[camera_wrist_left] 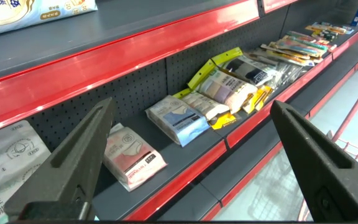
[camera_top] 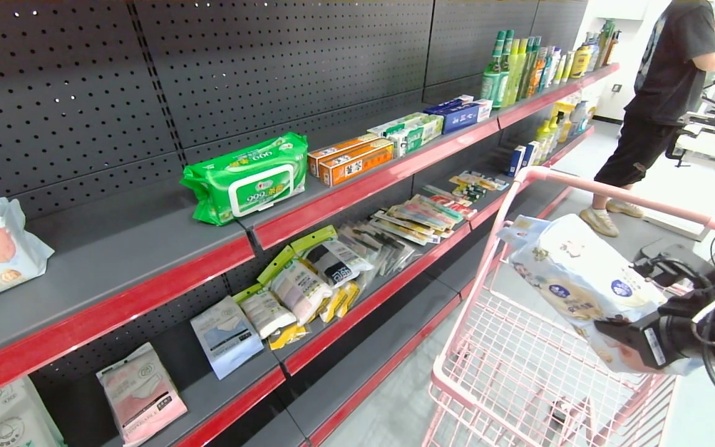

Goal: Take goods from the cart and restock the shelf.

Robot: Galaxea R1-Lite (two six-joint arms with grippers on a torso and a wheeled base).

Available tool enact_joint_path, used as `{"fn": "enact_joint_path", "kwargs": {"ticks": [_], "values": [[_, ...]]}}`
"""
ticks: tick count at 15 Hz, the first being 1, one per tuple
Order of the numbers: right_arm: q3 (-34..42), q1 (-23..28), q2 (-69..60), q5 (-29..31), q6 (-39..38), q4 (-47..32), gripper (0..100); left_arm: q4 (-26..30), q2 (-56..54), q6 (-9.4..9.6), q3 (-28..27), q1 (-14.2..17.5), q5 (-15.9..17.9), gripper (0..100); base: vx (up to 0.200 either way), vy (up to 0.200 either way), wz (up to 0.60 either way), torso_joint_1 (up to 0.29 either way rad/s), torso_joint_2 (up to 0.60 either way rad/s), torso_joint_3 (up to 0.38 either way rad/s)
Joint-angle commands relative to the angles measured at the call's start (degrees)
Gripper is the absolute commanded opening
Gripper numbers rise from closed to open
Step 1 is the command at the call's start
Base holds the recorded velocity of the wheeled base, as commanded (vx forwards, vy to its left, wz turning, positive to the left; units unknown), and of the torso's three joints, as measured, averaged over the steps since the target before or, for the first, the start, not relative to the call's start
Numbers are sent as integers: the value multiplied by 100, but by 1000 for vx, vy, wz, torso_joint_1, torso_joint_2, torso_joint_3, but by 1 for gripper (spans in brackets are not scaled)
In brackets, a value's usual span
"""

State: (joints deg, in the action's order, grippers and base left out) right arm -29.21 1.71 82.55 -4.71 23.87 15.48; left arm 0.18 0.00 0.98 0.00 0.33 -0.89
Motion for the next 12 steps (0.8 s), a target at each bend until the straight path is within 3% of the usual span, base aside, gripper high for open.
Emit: {"fn": "enact_joint_path", "kwargs": {"ticks": [1,5,8,12], "values": [[20,-12,-1022,5,-23,-318,0,-1,9,-1,0,2,-8,100,0,0,0,0,0,0],[73,-4,-1848,49,-14,-625,0,-1,9,-1,0,2,1,100,0,0,0,0,0,0],[223,5,-2745,57,21,-1355,0,-1,9,-1,0,2,1,100,0,0,0,0,0,0],[390,67,-3263,435,21,-1381,0,-1,0,-1,0,2,1,100,0,0,0,0,0,0]]}}
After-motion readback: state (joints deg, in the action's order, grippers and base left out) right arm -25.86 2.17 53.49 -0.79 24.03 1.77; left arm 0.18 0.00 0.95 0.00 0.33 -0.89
